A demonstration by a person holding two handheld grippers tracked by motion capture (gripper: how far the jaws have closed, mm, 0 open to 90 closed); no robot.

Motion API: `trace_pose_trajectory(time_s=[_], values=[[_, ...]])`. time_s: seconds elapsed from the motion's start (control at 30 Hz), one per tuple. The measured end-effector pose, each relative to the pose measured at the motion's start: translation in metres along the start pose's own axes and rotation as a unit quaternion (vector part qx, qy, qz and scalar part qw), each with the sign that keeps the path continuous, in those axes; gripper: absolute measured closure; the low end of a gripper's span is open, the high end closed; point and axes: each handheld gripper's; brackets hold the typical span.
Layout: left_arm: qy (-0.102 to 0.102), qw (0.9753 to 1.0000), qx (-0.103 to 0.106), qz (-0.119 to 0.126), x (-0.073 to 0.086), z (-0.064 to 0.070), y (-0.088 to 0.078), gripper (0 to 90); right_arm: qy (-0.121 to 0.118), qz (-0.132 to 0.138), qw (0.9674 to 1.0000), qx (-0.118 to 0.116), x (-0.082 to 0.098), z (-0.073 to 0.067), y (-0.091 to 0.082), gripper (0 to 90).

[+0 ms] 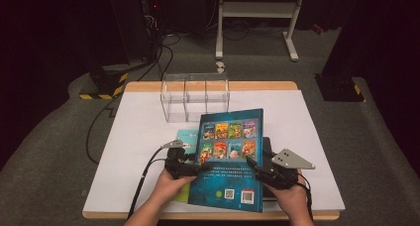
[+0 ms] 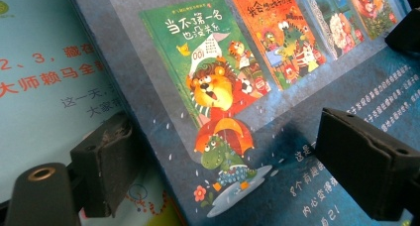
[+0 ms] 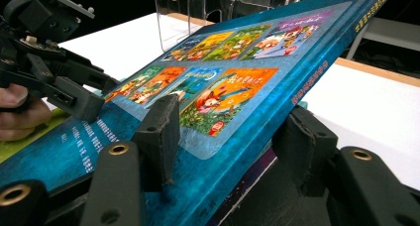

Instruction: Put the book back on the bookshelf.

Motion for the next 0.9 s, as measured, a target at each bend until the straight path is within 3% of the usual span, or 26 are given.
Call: trace_pose_trajectory(time_s=[0.4,0.7,0.9], values=[[-0.024,0.9996,0.017,0.0,-0.002,-0.002,-0.002,15.6,0.0,0.002,1.0,-0.003,-0.003,-0.001,0.0,44.7],[-0.003,0.9998,0.007,0.02,-0.008,0.007,-0.007,23.3,0.008,-0.016,0.9998,-0.002,-0.007,0.0,0.004,44.4],[0.047,0.9973,-0.015,0.056,-0.027,0.017,-0.016,26.6,0.001,-0.019,0.9997,0.013,-0.026,-0.006,0.015,44.8]])
Point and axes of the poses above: each handheld gripper's, and its own axes: y roughly forward along the jaws, x roughly out of its underside, z roughly to its right, and after that the axes turned 12 degrees about x, right-handed
